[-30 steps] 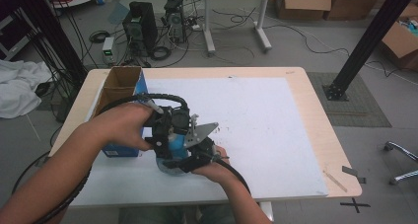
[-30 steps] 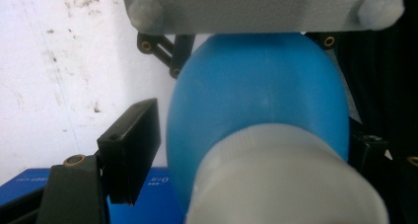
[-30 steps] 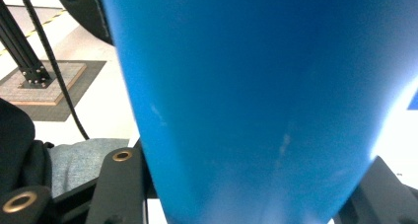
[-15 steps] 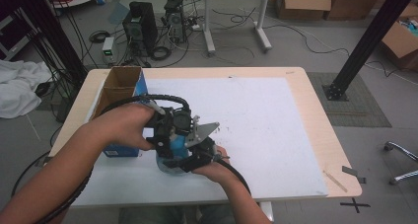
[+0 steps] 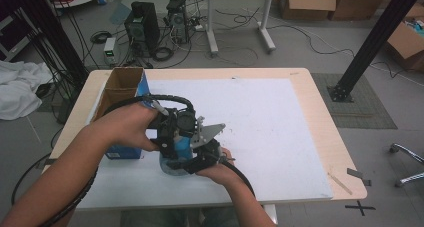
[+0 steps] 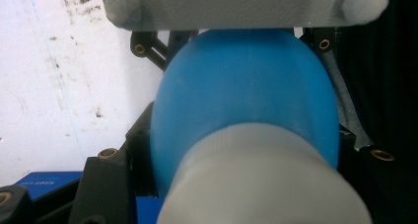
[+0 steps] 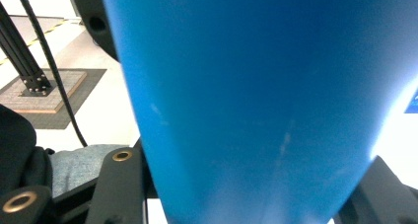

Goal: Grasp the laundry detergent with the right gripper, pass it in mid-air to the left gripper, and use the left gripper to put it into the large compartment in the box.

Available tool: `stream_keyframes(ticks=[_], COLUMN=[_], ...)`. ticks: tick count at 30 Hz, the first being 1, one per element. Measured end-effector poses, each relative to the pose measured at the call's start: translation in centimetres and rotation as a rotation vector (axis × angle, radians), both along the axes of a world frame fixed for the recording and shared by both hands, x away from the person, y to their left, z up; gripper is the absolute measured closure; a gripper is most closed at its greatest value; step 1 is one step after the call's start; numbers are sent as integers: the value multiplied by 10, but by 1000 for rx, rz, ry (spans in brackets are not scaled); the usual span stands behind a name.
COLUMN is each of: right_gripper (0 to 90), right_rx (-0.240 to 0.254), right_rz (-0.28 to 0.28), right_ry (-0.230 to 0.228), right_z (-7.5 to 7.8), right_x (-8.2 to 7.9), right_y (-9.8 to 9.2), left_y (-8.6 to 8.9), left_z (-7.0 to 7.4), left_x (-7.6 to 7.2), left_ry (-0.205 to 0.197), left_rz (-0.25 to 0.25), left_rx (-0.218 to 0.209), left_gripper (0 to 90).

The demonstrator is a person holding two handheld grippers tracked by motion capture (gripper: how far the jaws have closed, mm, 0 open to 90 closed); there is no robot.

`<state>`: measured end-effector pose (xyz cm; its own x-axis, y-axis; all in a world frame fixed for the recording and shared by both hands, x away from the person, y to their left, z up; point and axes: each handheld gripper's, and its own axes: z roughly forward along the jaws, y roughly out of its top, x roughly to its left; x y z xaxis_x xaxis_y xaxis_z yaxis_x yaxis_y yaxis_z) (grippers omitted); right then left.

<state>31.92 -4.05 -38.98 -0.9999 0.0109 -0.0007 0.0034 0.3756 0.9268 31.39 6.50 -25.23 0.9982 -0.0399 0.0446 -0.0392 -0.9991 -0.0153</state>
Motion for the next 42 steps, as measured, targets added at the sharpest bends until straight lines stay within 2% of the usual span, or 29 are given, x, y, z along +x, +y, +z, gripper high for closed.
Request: stream_keyframes(ticks=[5, 9, 17, 20, 28, 37, 39, 40, 41, 42], right_gripper=[429, 419, 287, 269, 204, 131, 87, 87, 55, 55], right_rx=[11, 19, 26, 31, 21, -54, -103, -103, -150, -150], right_rz=[0, 2, -18, -30, -64, -68, -70, -70, -74, -74], right_ry=[7, -4, 3, 16, -1, -17, -26, -26, -28, -28], right_z=[2, 3, 6, 7, 14, 31, 39, 39, 44, 44], right_x=[-1, -1, -1, 0, 4, 6, 8, 8, 9, 9], right_y=[-3, -5, -13, -17, -34, -55, -63, -63, -67, -67], left_y=[-1, 0, 1, 2, 5, 13, 17, 17, 19, 19], left_z=[4, 6, 13, 14, 20, 35, 42, 42, 47, 47], left_x=[-1, -1, 1, 2, 5, 15, 20, 20, 25, 25], left_ry=[-2, -4, -16, -9, 19, 29, 34, 34, 44, 44], left_rz=[-4, -1, 13, 18, 60, 140, 175, 175, 208, 208], left_rx=[2, -6, -5, 0, 3, 12, 14, 14, 8, 8], left_gripper=[386, 386, 386, 386, 386, 385, 385, 384, 384, 384])
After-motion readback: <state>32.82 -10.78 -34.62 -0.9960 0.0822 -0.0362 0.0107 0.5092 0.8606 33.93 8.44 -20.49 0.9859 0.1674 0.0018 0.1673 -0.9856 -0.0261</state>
